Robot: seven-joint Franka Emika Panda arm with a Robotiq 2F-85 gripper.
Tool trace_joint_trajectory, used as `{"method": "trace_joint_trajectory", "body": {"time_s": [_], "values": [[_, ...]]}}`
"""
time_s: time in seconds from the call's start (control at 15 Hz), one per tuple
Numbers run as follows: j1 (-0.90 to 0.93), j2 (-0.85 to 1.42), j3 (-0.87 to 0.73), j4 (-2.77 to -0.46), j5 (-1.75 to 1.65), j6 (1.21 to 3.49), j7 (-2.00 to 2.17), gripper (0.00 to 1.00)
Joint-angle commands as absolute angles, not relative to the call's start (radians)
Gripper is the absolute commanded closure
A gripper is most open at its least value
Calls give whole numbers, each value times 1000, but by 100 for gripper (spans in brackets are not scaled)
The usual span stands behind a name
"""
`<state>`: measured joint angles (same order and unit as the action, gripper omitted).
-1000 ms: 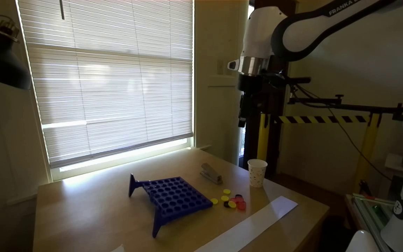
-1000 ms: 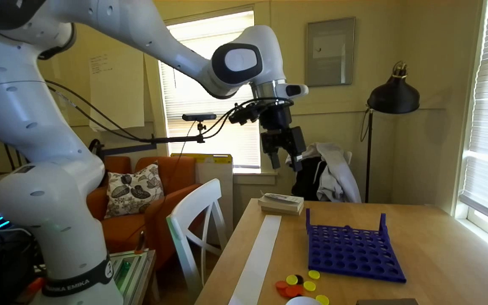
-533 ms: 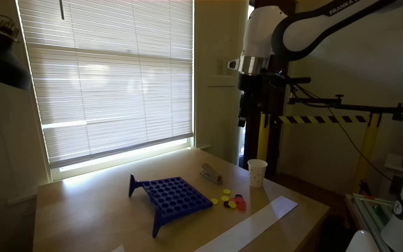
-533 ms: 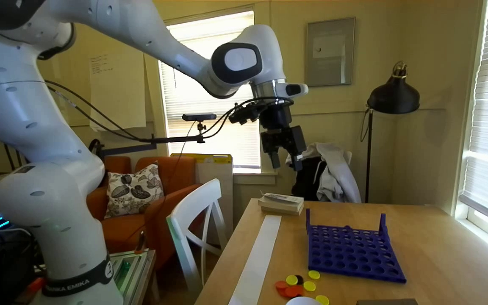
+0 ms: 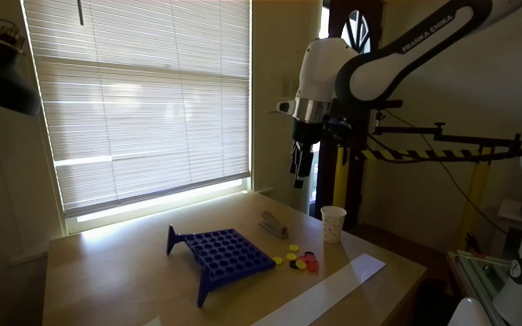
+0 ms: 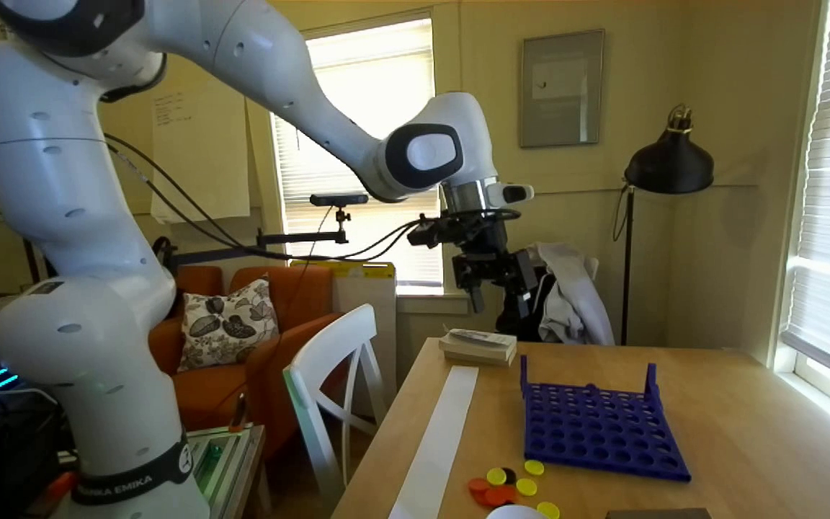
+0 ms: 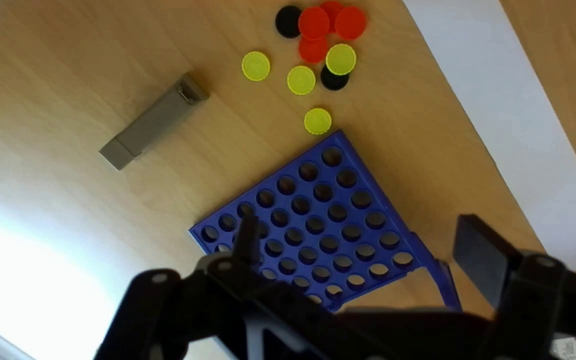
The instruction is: Pick up the blue object and put it upright on the table
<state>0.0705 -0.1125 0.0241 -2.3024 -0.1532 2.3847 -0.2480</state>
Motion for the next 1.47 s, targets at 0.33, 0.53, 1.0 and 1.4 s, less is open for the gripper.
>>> {"method": "trace_joint_trajectory", "body": {"time_s": [0.33,0.53,1.0,1.4], "values": [[69,93,48,-2256,-94,2526,-393,0],[63,71,53,-2284,-130,2513,-354,0],[64,90,54,-2289,-131,2557,-342,0],[72,227,79,-2273,-143,2708,-346,0]]}}
